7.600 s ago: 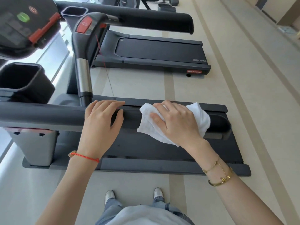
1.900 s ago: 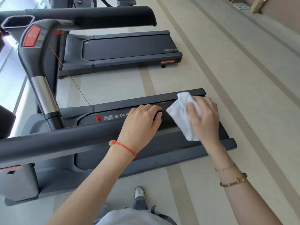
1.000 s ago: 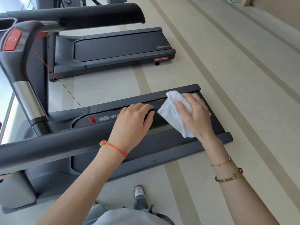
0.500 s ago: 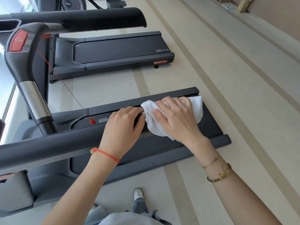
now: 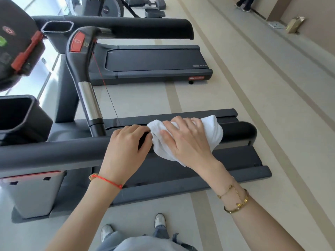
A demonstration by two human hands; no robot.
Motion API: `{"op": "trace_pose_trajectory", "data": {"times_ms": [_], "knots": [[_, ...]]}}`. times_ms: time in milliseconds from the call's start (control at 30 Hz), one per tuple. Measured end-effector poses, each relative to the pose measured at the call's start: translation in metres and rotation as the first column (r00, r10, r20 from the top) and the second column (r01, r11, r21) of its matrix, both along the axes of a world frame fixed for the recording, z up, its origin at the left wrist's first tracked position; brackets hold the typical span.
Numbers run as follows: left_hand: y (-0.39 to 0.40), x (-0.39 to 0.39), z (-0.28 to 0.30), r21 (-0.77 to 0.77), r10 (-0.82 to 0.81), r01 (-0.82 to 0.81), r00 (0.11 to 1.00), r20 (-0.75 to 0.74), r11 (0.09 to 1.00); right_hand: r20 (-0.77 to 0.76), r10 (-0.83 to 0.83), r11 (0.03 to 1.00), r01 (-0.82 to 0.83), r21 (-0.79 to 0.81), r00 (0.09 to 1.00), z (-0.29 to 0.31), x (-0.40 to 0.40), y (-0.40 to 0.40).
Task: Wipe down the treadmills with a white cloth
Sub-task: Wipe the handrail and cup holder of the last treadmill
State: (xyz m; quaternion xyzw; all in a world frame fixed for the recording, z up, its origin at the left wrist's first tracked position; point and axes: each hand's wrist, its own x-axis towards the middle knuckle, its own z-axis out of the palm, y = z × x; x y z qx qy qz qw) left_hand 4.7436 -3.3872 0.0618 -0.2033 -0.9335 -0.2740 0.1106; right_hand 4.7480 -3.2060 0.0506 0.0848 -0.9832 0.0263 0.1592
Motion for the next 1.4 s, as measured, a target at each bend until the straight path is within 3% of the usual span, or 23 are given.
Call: {"op": "trace_pose_trajectory", "data": {"times_ms": [1000, 1400], "knots": [[-0.275, -0.026, 0.009, 0.039, 0.039, -0.038, 0.999, -0.03, 0.999, -0.025, 0.052, 0.996, -0.053, -0.077, 0.998, 0.001, -0.014, -0.269], [-0.323, -0.041, 0.008, 0.083, 0.074, -0.068, 0.994, -0.076, 0.994, 0.033, 0.055, 0.99, -0.05, -0.131, 0.998, 0.007, -0.021, -0.31]]}}
